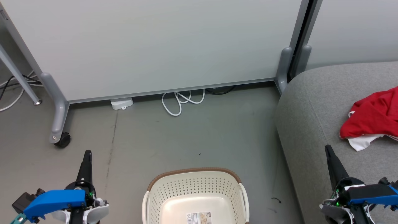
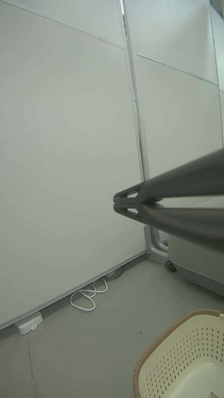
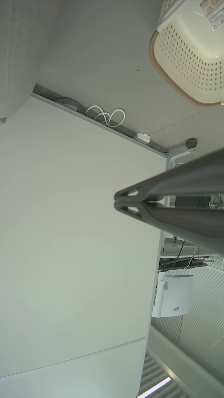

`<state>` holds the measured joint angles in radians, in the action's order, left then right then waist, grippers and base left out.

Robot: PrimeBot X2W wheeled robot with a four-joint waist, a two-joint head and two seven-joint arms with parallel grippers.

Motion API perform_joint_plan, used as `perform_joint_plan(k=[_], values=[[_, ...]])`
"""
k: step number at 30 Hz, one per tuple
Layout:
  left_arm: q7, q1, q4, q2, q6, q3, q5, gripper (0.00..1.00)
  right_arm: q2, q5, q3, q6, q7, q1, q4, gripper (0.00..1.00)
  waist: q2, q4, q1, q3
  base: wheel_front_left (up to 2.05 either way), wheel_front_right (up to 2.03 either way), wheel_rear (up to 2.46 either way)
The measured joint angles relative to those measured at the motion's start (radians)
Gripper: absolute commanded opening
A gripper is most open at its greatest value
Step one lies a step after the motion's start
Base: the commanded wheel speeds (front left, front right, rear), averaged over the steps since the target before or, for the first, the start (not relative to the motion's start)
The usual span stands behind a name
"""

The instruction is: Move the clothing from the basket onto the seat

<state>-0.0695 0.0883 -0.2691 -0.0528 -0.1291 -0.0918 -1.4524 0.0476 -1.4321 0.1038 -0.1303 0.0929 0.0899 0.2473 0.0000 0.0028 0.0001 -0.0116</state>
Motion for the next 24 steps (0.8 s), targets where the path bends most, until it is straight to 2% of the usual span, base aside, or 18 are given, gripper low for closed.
perform_joint_plan(k=[24], values=[[-0.044, 0.013, 0.022, 0.002, 0.0, -0.021, -0.151, 0.0, 0.0, -0.171, 0.009, 0.0, 0.02, 0.011, -0.001, 0.0, 0.0, -0.003, 0.0, 0.008, 0.0, 0.0, 0.0]])
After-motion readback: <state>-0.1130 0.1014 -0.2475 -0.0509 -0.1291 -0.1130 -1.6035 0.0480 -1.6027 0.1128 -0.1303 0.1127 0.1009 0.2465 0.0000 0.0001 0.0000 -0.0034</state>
